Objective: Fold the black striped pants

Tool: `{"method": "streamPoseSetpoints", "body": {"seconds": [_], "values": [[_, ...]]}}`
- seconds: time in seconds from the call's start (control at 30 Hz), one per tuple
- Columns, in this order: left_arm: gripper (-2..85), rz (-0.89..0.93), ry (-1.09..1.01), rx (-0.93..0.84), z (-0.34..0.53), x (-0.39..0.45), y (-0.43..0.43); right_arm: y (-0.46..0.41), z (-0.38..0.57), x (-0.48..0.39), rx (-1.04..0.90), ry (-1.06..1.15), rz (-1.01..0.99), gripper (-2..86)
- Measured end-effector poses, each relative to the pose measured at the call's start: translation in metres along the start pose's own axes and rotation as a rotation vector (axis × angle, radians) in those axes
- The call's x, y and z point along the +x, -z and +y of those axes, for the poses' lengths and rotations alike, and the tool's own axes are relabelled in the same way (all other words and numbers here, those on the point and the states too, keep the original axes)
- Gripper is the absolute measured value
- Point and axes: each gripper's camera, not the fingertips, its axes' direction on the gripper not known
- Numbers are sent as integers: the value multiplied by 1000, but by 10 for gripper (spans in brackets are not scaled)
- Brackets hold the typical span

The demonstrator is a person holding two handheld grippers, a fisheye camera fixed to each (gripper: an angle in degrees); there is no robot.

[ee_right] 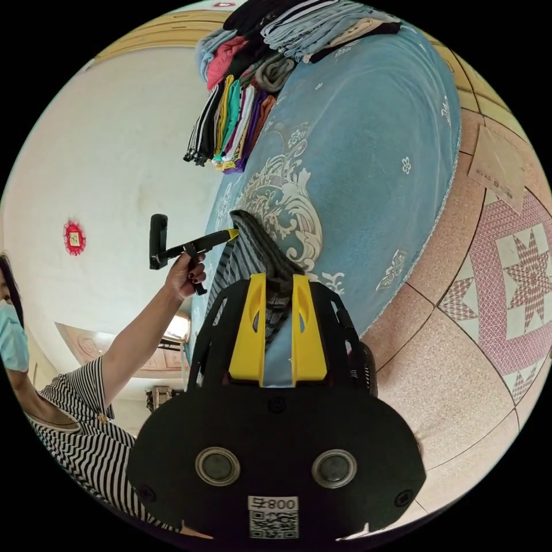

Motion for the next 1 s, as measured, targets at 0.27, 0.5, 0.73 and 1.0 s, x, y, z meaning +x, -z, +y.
{"method": "streamPoseSetpoints", "body": {"seconds": [0.27,0.5,0.73,1.0], "values": [[20,99,-68,134,49,-6,66,18,17,-26,-5,72,-141,58],[17,110,-88,251,128,-13,135,26,52,-106,-54,276,-311,56],[16,146,-58,374,271,-36,210,-9,113,-212,-259,538,-411,56],[12,85,71,389,447,-66,239,-127,218,-333,-581,797,-393,56]]}}
